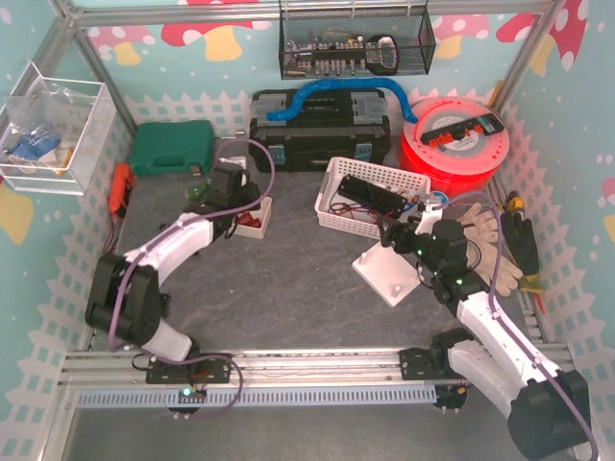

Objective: Install the large spring

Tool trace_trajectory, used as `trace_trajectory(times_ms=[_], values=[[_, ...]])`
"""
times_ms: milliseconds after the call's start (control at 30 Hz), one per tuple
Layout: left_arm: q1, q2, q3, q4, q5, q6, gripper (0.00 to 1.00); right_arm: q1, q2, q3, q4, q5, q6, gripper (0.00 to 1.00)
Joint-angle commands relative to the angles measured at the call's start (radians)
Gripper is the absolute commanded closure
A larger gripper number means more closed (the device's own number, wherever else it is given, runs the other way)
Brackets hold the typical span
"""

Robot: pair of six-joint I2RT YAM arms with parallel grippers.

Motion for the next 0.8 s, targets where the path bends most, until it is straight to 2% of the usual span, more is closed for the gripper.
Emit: trace_trajectory(times_ms=[0,133,200,267,333,433,533,633,767], values=[[-0.031,-0.143,-0.027,0.021,0.013,-0.025,1.00,0.010,0.044,0.043,0.065,-0.138,0.118,0.05],[-0.106,-0.264,-0.092,0.122,0.027,-0.019,1.00,0.036,0.079,0.035,0.216,-0.221,0.363,0.10],[-0.153,-0.308,-0.125,0.180,0.041,-0.004,1.00,0.077,0.102,0.065,0.279,-0.236,0.345,0.13],[-0.195,-0.341,-0.153,0.229,0.044,0.000,1.00,0.132,0.133,0.123,0.287,-0.216,0.239,0.13],[-0.240,-0.370,-0.186,0.288,0.043,0.003,1.00,0.157,0.164,0.157,0.288,-0.197,0.262,0.11],[-0.320,-0.416,-0.260,0.427,-0.009,0.031,1.00,0.170,0.203,0.132,0.454,-0.237,0.511,0.14],[-0.355,-0.446,-0.312,0.543,-0.015,0.060,1.00,0.222,0.242,0.136,0.550,-0.206,0.773,0.12],[-0.387,-0.458,-0.369,0.689,-0.010,0.136,1.00,0.273,0.268,0.148,0.607,-0.161,0.919,0.10],[-0.420,-0.446,-0.390,0.776,-0.013,0.208,1.00,0.308,0.295,0.149,0.676,-0.110,1.062,0.11]])
